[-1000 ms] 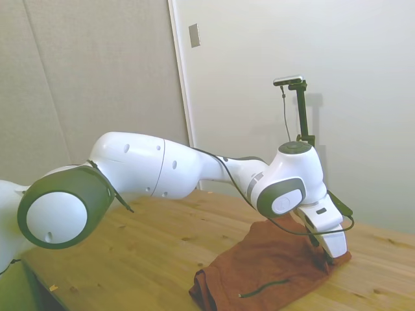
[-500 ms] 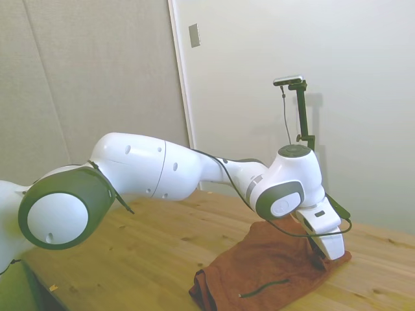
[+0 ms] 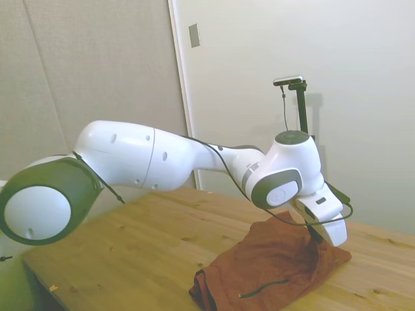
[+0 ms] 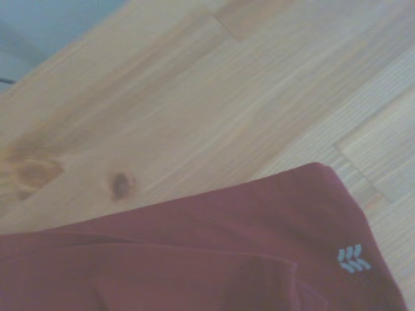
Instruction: Unfold the shorts
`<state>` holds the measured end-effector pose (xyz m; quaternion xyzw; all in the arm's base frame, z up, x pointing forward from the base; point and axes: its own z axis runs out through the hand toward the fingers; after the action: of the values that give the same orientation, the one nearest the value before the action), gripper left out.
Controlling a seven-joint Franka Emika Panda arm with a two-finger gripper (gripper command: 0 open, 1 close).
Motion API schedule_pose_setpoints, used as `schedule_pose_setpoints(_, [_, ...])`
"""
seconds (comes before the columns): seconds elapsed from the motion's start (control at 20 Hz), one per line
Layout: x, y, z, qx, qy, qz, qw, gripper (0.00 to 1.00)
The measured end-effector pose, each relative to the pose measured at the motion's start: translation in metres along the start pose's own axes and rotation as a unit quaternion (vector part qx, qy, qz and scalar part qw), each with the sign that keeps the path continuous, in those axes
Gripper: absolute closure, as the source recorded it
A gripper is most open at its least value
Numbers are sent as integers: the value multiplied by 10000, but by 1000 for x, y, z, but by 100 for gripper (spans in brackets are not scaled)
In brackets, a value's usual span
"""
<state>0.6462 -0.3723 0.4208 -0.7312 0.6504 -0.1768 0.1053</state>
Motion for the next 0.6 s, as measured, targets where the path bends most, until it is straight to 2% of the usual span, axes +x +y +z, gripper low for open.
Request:
schedule_pose_setpoints(0.3, [-85,-36,-74,219,-71,-634,9977,100])
schedule_pose_setpoints(0.35, [-112,-41,-78,97,-57,-784,9969,100])
schedule_pose_setpoints(0.45, [-118,-45,-79,76,-14,-878,9961,100])
schedule_pose_setpoints(0.6, [-158,-65,-90,97,60,-1127,9936,100])
